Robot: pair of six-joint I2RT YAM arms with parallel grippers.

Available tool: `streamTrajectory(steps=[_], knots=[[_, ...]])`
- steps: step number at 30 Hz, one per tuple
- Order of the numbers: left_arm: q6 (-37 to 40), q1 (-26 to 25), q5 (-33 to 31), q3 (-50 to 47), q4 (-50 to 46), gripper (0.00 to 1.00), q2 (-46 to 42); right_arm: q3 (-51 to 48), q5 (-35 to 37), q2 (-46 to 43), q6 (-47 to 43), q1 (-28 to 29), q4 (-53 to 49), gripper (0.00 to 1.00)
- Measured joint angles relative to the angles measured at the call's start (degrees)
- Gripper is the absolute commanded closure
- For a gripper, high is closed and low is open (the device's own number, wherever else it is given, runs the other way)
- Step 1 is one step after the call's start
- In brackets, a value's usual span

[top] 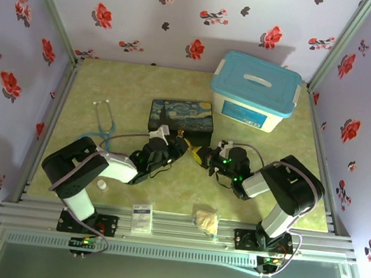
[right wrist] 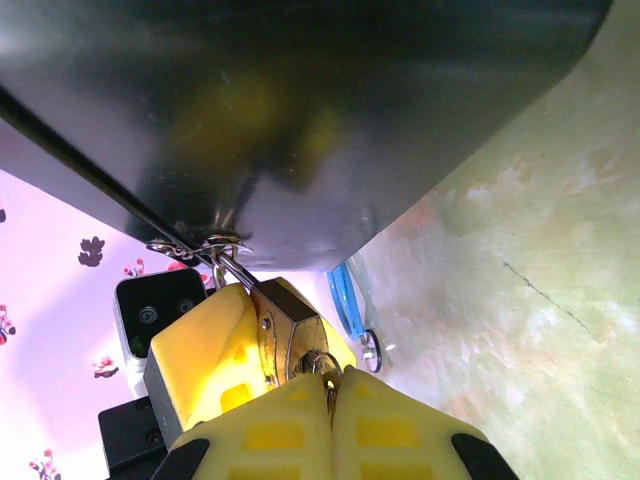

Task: Unlock a padlock with a key

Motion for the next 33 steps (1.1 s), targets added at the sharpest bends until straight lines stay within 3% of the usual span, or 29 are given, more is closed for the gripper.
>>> streamTrajectory(steps=[6,8,11,15,19,25,29,32,33], knots=[[-0.22,0.0,-0.31,-0.17,-0.11,1.0,0.15,0.0,2.43,0.0,-5.29,1.36,-0.76,1.0],[-0.22,0.0,-0.31,-0.26,-0.09,1.0,0.46,0.0,2.84,0.31,-6.67,1.55,-0.87,0.94],[-0.24,-0.09,-0.07,-0.7,-0.11,1.0,1.03,0.0,2.78,2.25,-7.61,1.6,0.68,0.73],[-0.44,-1.36,0.46,-1.55,-0.07,1.0,1.75,-0.48,2.6,3.78,-8.94,1.49,1.66,0.72],[-0.42,-2.38,1.81,-2.14,-0.46,1.0,2.56,-2.25,3.26,2.54,-12.26,1.09,0.09,0.63],[-0.37,-2.58,2.58,-2.78,-1.38,1.0,3.39,-2.6,5.75,-10.73,-22.82,1.09,-17.49,0.62],[-0.17,-2.58,2.58,-2.8,-1.38,1.0,3.39,0.79,12.11,-24.0,-36.22,2.95,-39.45,0.61],[-0.15,-2.58,2.6,-2.8,-1.4,1.0,3.39,2.93,16.81,-29.88,-45.29,4.33,-50.07,0.64],[-0.15,-2.58,2.62,-2.8,-1.38,1.0,3.39,3.32,20.0,-31.15,-47.98,5.44,-53.07,0.61]])
